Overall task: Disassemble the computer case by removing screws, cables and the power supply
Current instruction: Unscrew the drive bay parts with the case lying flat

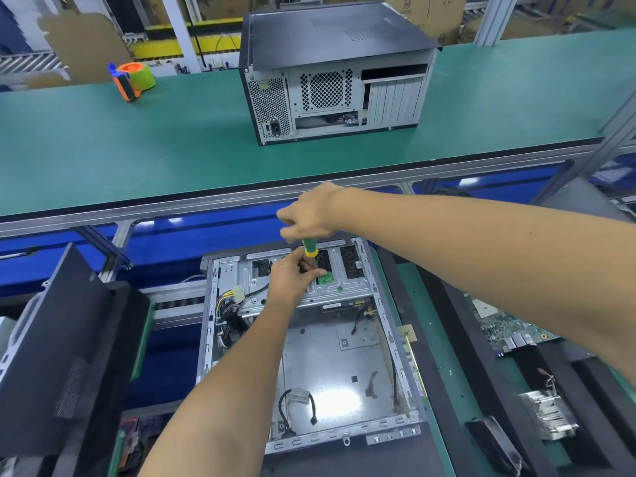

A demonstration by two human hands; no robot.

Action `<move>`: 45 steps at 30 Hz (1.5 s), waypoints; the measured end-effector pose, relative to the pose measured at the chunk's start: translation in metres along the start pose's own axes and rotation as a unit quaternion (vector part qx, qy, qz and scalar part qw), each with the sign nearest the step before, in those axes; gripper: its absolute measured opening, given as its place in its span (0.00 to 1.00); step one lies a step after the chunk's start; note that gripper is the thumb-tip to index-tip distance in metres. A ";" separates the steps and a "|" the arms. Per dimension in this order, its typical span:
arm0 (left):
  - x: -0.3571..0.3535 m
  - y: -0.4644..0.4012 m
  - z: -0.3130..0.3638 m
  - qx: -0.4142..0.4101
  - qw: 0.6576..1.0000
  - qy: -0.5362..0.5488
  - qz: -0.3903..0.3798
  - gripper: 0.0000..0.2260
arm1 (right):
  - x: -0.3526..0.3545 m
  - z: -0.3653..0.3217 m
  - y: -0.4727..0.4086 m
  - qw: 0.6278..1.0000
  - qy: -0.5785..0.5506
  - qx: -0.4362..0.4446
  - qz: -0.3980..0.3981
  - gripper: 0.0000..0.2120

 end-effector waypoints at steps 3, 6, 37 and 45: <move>0.000 0.000 0.000 -0.002 1.000 -0.004 -0.002 0.13 | 0.001 -0.003 -0.004 0.999 -0.046 0.014 0.009 0.06; 0.001 0.001 0.000 -0.003 1.000 0.003 0.000 0.13 | -0.001 -0.003 0.003 0.979 -0.203 0.030 0.017 0.14; 0.000 0.002 0.000 0.013 1.000 0.007 -0.015 0.13 | -0.005 0.004 -0.002 0.992 -0.121 0.004 -0.033 0.10; -0.001 0.002 -0.001 0.014 1.000 0.010 -0.016 0.13 | -0.001 0.009 -0.001 0.998 -0.065 -0.004 -0.013 0.07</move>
Point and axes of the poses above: each hand's wrist, its own y-axis away from the middle knuckle, its own x-axis out of the back of the hand, z = x × y, the point moved 7 cm from there along -y, towards the middle knuckle, and after that the axes turned 12 degrees about x, right-handed, at the moved point
